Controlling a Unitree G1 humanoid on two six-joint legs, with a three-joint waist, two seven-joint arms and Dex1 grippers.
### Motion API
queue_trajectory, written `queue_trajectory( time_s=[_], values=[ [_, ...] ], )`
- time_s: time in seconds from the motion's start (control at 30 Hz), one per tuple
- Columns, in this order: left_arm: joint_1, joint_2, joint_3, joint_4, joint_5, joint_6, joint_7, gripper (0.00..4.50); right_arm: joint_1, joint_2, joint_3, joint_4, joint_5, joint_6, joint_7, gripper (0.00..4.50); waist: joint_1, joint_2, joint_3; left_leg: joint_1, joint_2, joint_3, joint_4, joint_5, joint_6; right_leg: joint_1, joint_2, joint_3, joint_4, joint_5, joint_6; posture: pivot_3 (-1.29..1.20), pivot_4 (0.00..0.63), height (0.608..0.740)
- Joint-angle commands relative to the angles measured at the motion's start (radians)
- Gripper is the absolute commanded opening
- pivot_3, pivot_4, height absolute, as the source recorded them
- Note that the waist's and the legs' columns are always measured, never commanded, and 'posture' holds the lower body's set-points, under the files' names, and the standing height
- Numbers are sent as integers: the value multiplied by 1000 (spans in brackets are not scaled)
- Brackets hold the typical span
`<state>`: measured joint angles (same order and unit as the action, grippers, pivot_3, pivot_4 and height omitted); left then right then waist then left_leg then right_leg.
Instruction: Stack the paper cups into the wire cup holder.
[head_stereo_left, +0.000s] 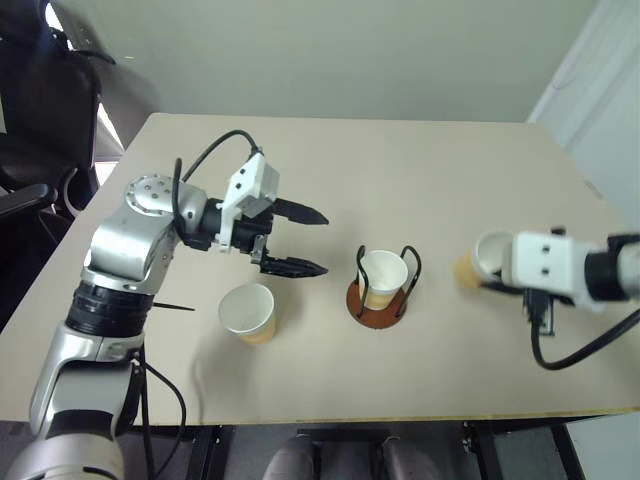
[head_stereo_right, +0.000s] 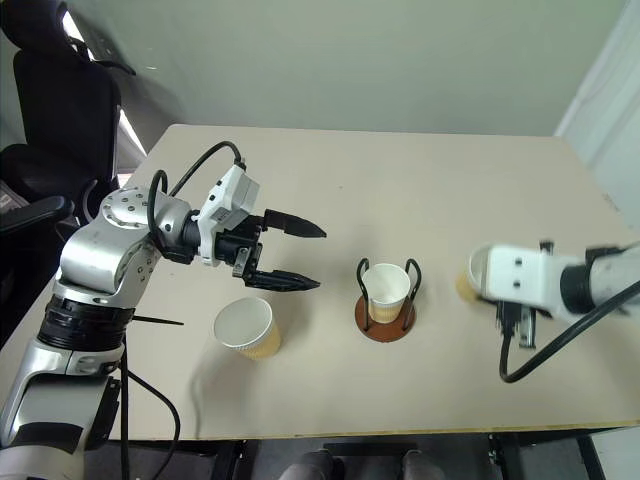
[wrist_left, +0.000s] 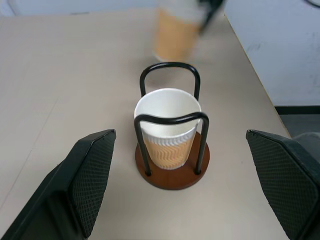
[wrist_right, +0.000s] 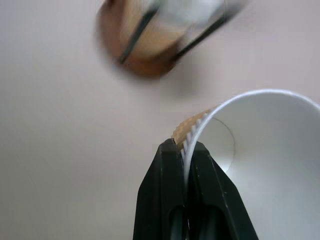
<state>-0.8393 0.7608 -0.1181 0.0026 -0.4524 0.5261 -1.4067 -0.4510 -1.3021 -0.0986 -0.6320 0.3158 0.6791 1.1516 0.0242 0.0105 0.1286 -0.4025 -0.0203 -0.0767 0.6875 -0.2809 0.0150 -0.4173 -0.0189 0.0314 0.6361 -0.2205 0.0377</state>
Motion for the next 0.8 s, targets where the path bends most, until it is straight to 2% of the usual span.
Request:
queue_trajectory(
  time_s=[0.03, 0.2, 0.33, 0.53, 0.8],
  values=[
    [-11, 3, 22, -23, -14, 2, 4, 4500, -172, 8, 59, 12, 41, 26, 21, 22, 1, 0, 0, 0, 0, 0, 0, 0, 0, 0, 0, 0, 0, 0, 0, 0, 150, 740],
    [-16, 0, 19, -18, -11, 3, 4, 4500, -430, 104, 203, 42, 41, 58, 40, 22, -1, 0, 0, -1, 0, -1, 2, 0, 1, 0, 0, 0, 0, 0, 0, 0, 150, 740],
    [-20, -3, 14, -13, -8, 1, 2, 4500, -524, 179, 298, 63, 14, 62, 59, 22, 0, 0, 0, -1, 0, -1, 2, 0, 1, -1, 0, -1, 0, 0, 0, 0, 150, 740],
    [-14, 2, 16, -19, -8, 3, 1, 4500, -533, 226, 381, 64, -24, 42, 81, 22, 0, 0, 0, -2, 0, -2, 3, 0, 2, -1, -1, -2, -1, 0, 0, 0, 150, 740],
    [-10, 9, 20, -26, -10, 8, 2, 4500, -466, 222, 411, 67, -80, -11, 106, 22, 0, 0, 0, -2, 0, -2, 3, 0, 2, -1, -1, -2, -1, 0, 0, 0, 150, 740]
  ],
)
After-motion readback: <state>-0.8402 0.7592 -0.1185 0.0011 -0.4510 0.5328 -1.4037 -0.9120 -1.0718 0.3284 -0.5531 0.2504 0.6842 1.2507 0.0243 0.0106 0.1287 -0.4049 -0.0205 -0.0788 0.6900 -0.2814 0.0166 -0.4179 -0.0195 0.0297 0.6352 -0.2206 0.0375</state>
